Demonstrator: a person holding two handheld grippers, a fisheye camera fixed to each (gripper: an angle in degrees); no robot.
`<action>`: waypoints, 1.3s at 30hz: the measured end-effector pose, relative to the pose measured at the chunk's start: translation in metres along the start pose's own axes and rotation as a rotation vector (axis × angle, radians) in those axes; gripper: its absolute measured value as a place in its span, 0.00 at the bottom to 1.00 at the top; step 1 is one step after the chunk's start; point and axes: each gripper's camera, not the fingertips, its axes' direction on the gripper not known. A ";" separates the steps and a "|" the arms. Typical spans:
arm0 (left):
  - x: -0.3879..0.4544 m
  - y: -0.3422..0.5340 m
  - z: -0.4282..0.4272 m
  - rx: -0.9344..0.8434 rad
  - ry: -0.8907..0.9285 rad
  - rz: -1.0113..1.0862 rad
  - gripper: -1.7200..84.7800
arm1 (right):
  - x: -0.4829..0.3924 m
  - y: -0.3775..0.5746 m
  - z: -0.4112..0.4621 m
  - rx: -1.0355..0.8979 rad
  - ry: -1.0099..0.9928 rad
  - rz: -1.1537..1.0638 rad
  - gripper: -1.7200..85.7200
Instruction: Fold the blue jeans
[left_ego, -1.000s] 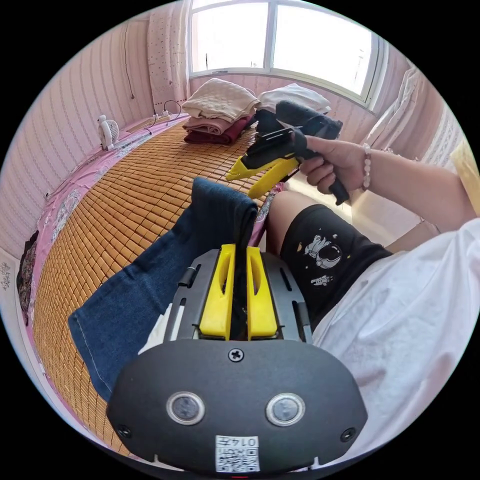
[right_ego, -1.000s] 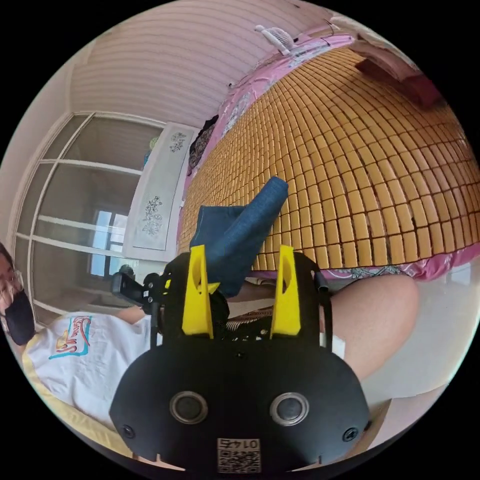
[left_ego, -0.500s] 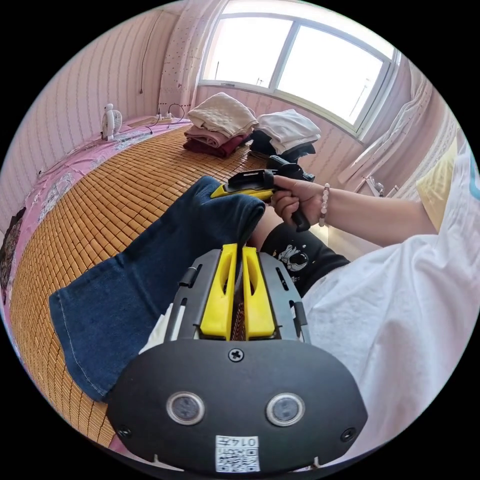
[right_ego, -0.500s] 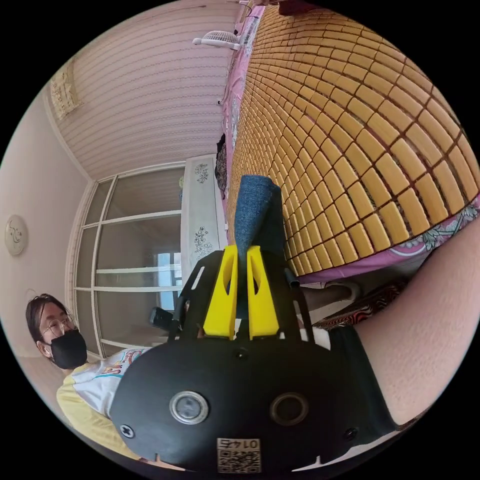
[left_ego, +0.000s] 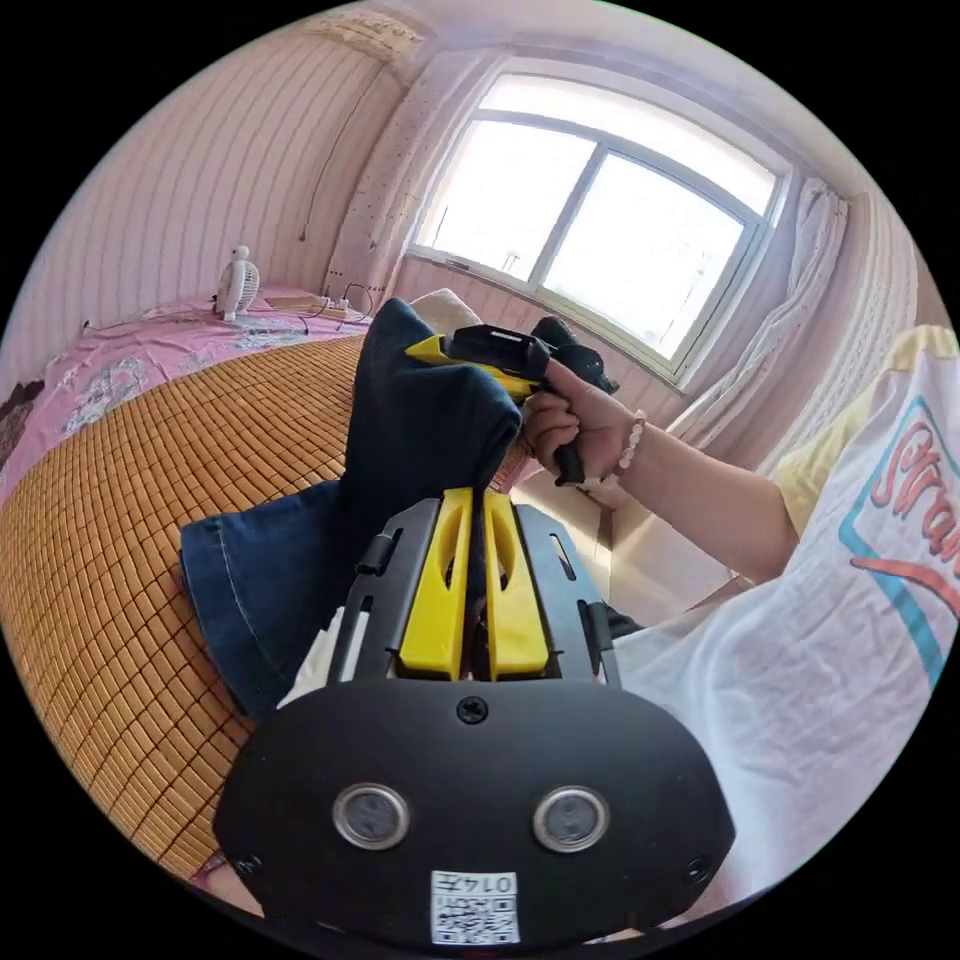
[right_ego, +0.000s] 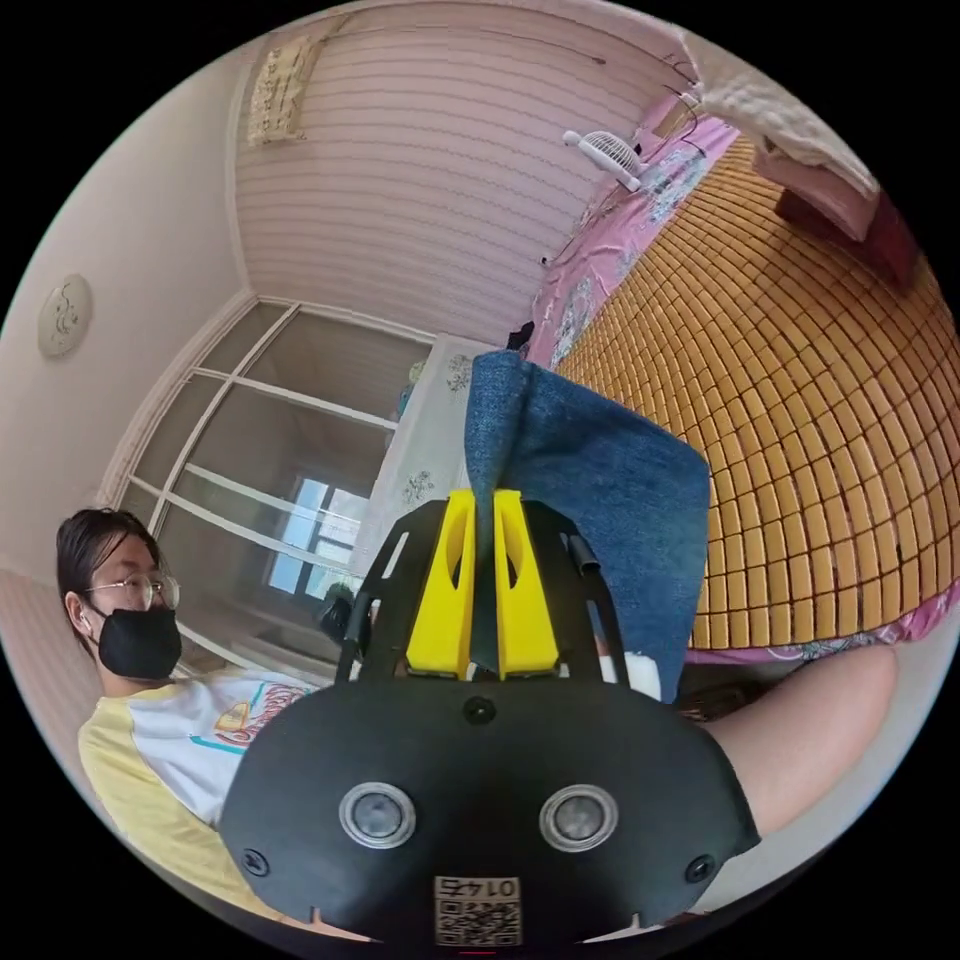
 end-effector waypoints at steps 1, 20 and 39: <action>-0.011 0.008 -0.011 0.012 0.011 -0.031 0.01 | -0.015 -0.007 0.031 -0.052 0.015 -0.063 0.09; -0.204 0.079 -0.032 -0.066 -0.260 -0.538 0.01 | -0.029 0.088 0.250 -0.654 0.668 -0.363 0.07; -0.247 0.066 0.078 -0.315 -0.381 -0.455 0.01 | -0.039 0.088 0.312 -0.823 0.764 -0.493 0.01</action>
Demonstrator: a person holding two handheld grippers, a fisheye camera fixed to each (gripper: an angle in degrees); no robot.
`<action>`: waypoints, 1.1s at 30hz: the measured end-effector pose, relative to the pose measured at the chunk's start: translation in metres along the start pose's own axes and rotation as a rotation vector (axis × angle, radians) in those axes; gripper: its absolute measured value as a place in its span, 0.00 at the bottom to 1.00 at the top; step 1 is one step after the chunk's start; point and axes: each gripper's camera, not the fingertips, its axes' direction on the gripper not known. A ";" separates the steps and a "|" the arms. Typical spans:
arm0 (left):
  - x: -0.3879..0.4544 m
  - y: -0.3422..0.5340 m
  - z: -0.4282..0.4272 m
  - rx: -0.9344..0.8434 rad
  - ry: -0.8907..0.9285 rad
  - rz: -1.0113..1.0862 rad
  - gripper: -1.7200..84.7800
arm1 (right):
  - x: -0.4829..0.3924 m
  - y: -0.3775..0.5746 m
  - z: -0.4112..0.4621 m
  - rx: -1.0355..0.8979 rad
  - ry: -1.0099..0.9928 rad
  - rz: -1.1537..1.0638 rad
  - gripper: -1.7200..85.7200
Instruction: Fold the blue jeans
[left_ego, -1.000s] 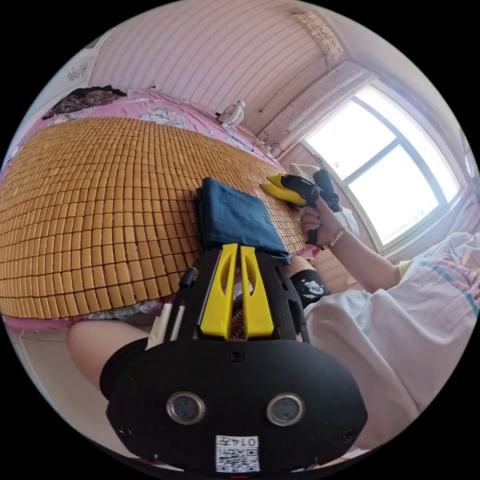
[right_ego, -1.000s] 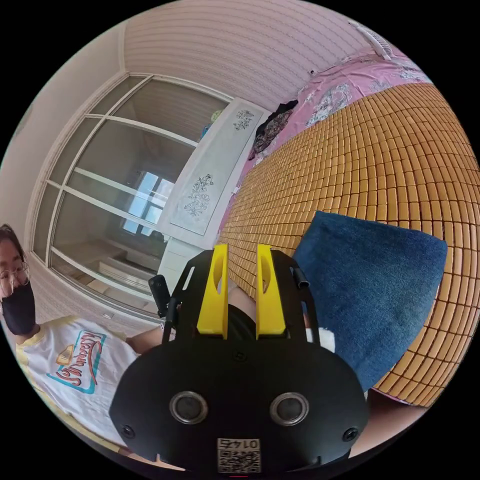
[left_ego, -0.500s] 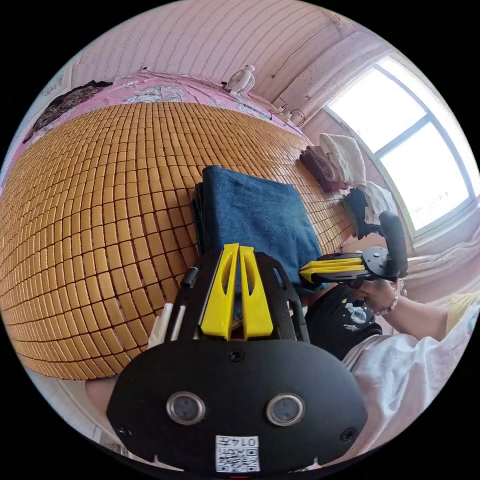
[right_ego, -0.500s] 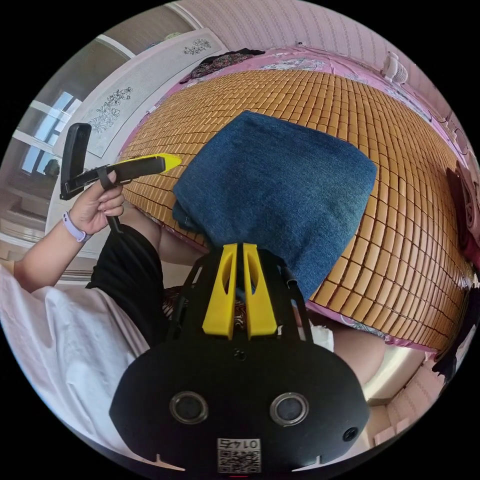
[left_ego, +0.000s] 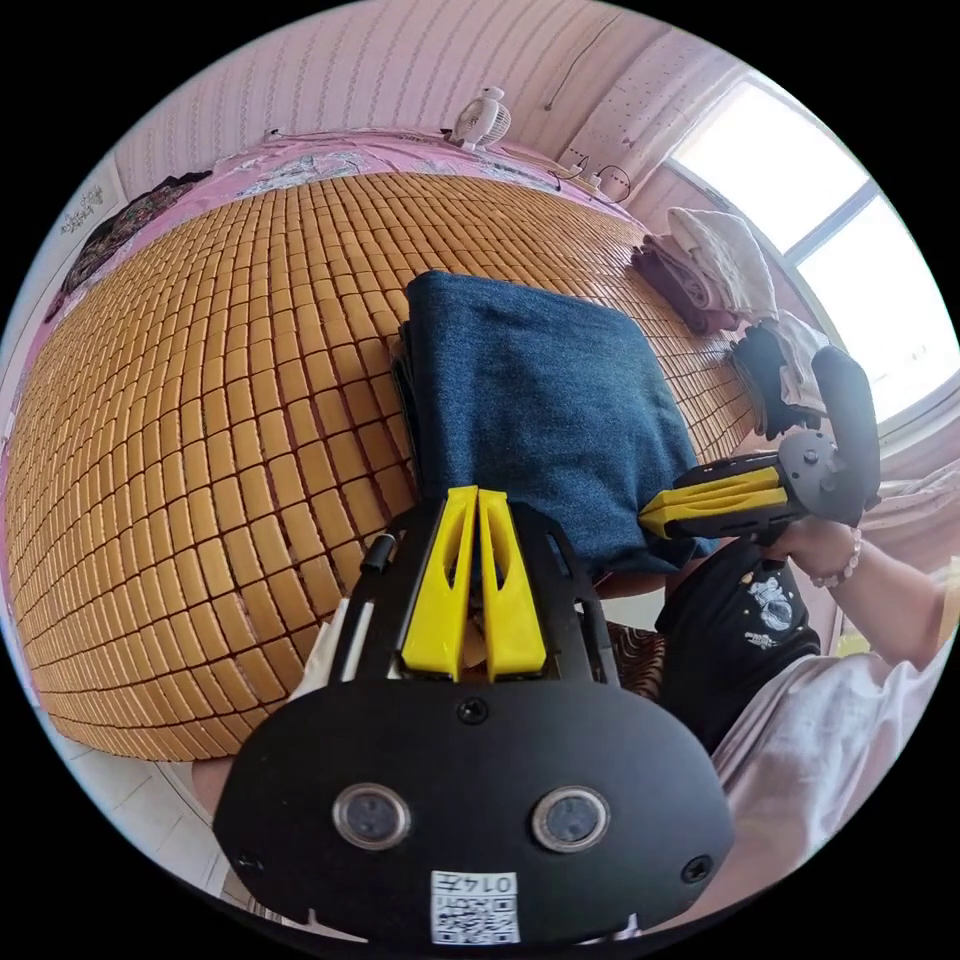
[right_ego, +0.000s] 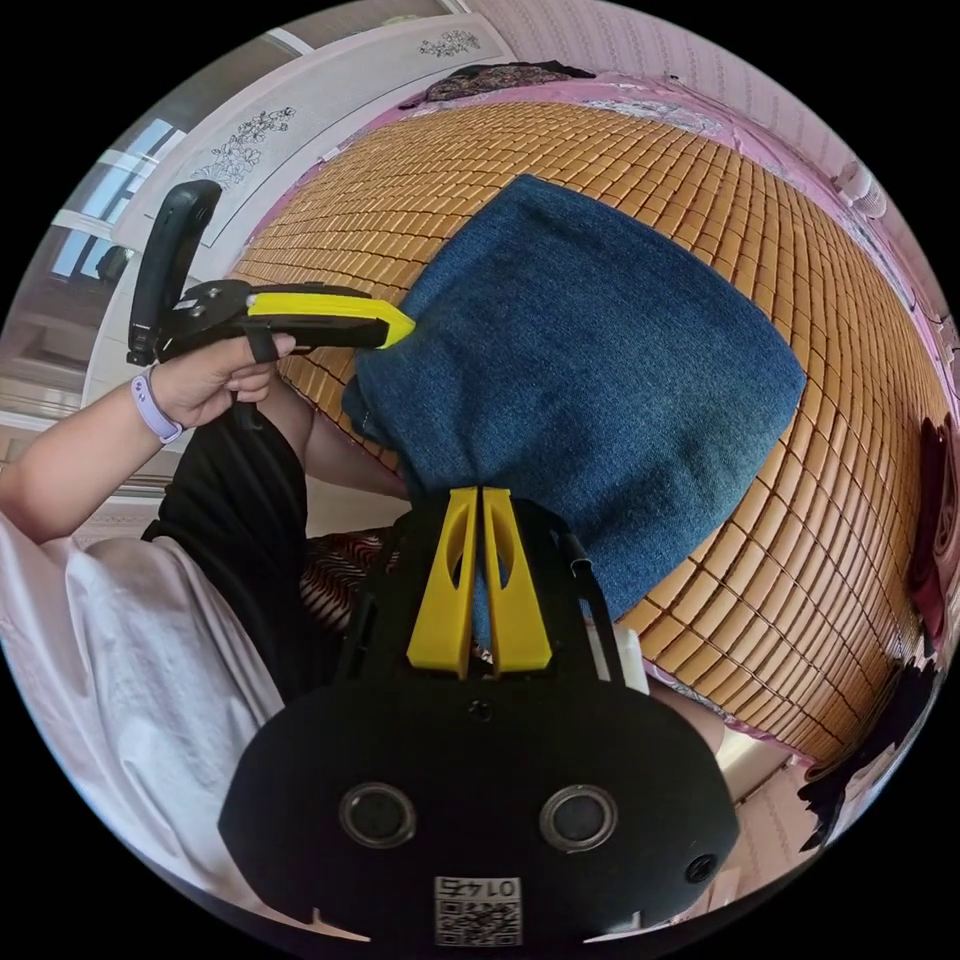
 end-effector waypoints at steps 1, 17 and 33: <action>-0.002 0.000 0.000 0.003 0.011 -0.013 0.01 | -0.001 0.001 -0.001 0.006 0.003 0.001 0.01; -0.037 -0.025 0.014 0.049 0.096 -0.085 0.18 | 0.077 0.086 -0.059 0.436 -0.109 0.467 0.13; -0.043 -0.051 0.067 -0.064 0.166 -0.073 0.19 | 0.107 0.123 -0.020 0.451 -0.356 0.606 0.18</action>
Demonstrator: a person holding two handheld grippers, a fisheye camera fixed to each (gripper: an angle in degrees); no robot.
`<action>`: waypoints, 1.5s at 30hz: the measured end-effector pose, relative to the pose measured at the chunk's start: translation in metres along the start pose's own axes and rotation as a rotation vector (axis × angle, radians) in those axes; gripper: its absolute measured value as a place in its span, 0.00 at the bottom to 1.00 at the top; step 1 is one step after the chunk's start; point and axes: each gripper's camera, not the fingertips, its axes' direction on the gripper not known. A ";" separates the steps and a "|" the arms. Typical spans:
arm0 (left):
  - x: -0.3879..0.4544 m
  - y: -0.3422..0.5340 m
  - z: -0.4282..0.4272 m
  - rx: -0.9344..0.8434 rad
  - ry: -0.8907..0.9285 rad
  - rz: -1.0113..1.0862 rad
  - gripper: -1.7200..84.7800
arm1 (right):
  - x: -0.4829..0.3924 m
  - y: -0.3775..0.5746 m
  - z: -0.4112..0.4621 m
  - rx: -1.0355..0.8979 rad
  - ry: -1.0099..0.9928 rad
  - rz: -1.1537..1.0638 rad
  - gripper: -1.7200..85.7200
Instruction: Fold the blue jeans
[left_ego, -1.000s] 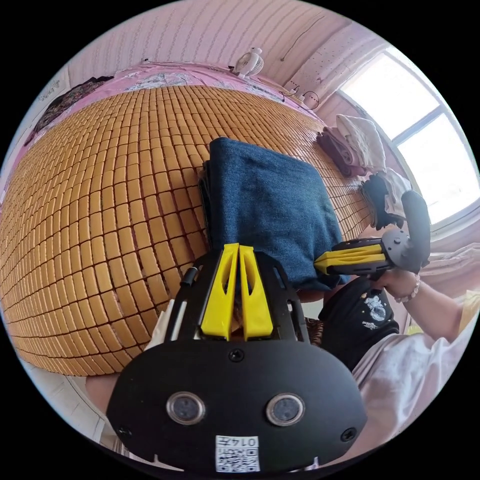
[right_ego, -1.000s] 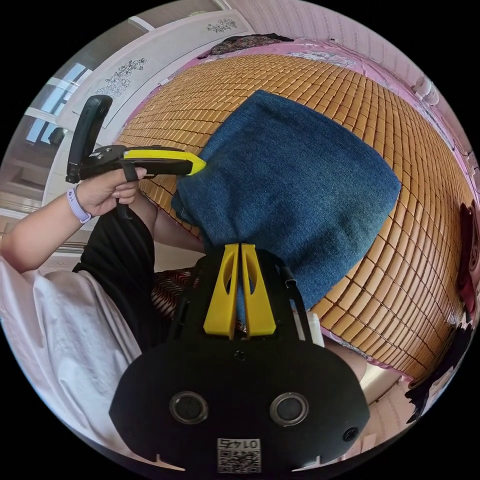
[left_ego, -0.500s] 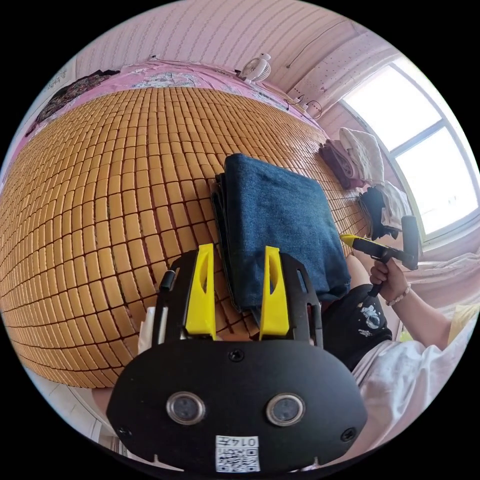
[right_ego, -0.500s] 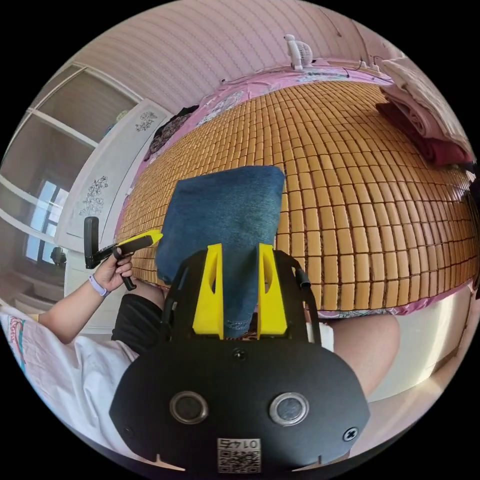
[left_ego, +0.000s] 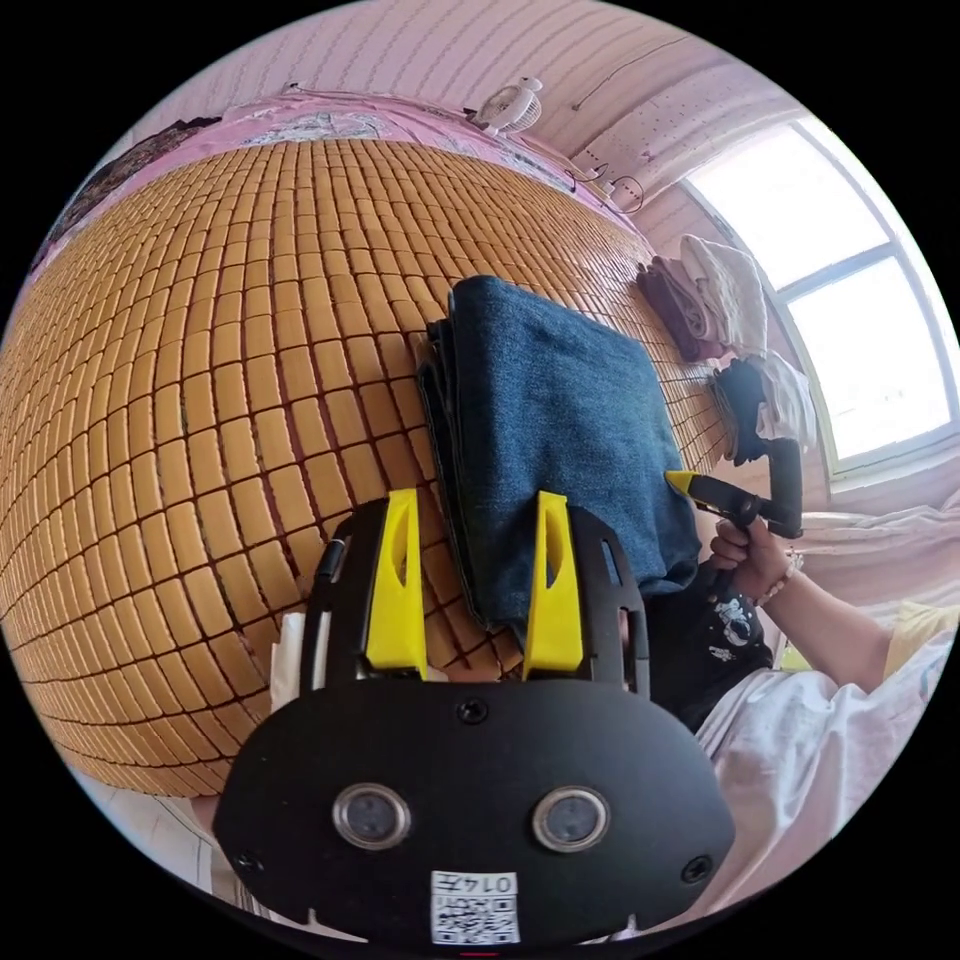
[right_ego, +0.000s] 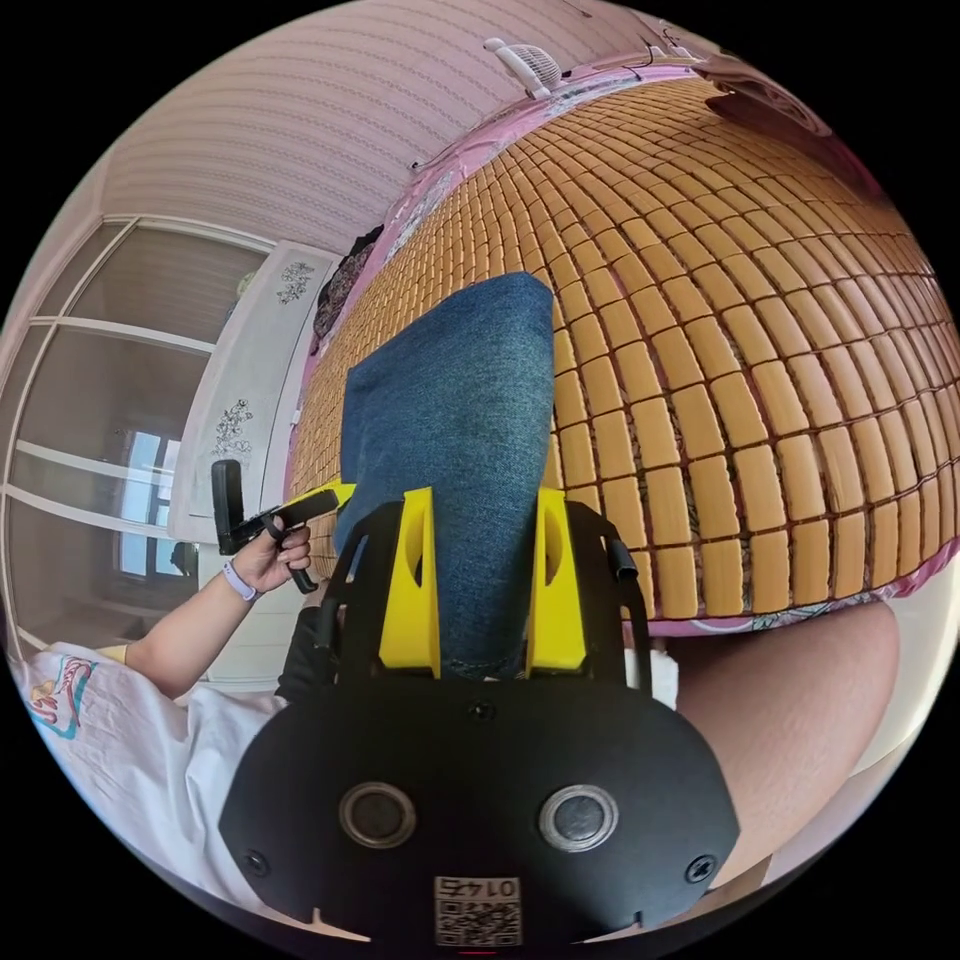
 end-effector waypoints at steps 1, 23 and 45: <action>-0.001 -0.001 0.002 -0.010 0.023 -0.007 0.19 | -0.001 0.002 0.000 -0.003 0.008 -0.006 0.18; 0.029 0.057 0.036 0.106 0.083 -0.148 0.10 | -0.109 0.065 -0.015 -0.034 0.294 -0.285 0.08; 0.262 0.044 0.056 0.585 0.311 -0.077 0.07 | -0.284 0.121 -0.193 0.186 0.326 -1.142 0.07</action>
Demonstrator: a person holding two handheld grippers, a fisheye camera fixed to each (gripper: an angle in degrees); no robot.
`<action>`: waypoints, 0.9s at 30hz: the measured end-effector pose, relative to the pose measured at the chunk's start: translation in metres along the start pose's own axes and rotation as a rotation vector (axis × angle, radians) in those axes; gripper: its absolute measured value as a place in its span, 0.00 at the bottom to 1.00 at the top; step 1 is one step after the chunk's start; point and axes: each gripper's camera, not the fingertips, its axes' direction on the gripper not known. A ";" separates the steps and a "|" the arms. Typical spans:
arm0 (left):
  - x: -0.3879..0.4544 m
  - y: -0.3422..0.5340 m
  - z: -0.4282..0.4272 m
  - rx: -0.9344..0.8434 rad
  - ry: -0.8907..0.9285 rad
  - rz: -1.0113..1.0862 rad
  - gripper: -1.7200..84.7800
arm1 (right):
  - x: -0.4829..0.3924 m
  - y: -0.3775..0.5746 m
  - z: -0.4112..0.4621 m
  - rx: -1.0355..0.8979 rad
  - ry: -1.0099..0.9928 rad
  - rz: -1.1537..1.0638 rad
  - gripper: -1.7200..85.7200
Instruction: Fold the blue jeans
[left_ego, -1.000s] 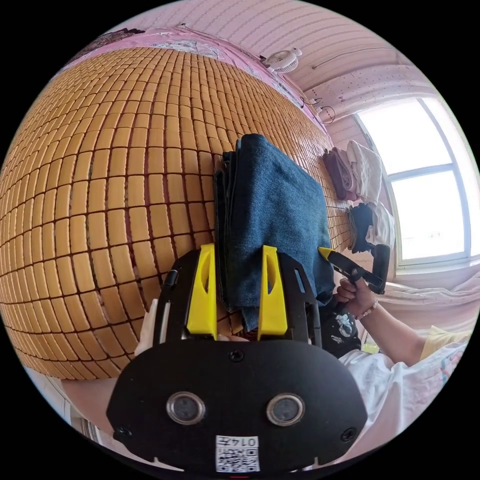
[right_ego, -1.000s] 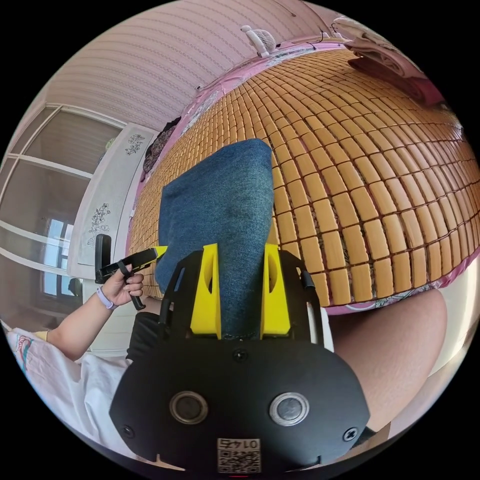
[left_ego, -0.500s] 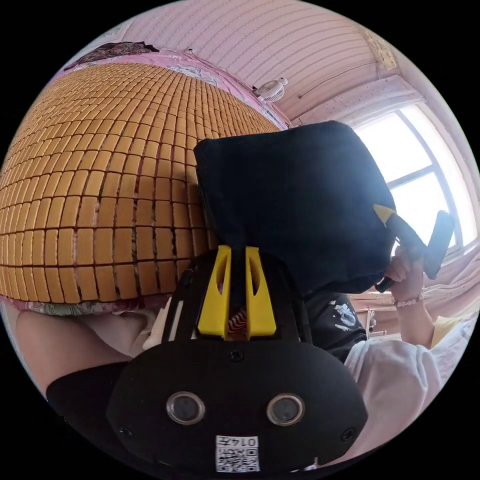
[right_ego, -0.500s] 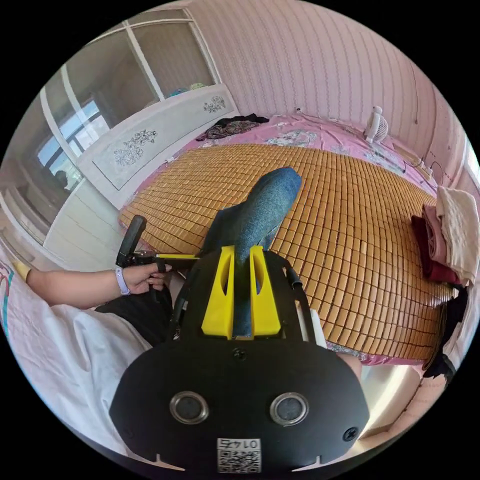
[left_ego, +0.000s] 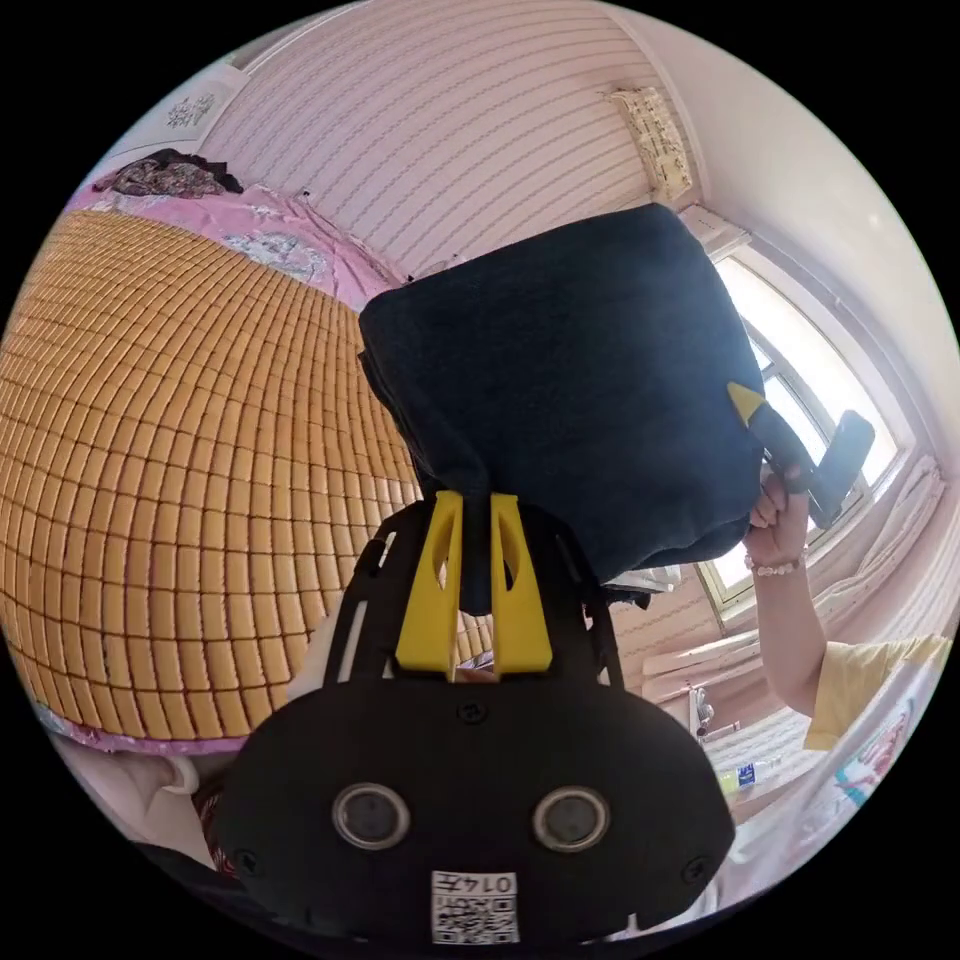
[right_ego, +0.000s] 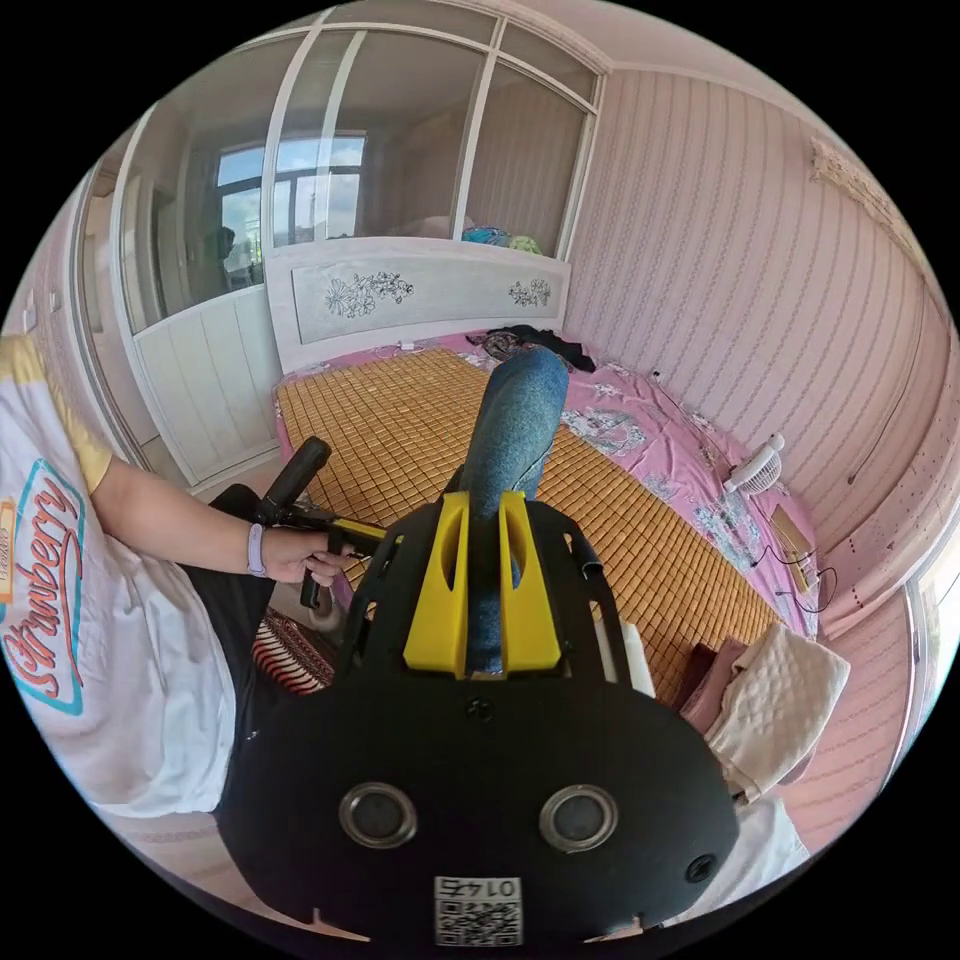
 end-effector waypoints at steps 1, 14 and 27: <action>0.011 -0.005 0.012 0.001 0.008 0.016 0.07 | 0.019 0.005 -0.016 0.009 0.030 0.009 0.07; 0.278 -0.111 0.405 -0.184 -0.013 0.367 0.09 | 0.334 0.145 -0.153 -0.159 0.642 0.570 0.11; 0.310 -0.090 0.513 -0.310 -0.094 0.516 0.11 | 0.405 0.240 -0.048 -0.442 0.560 0.676 0.07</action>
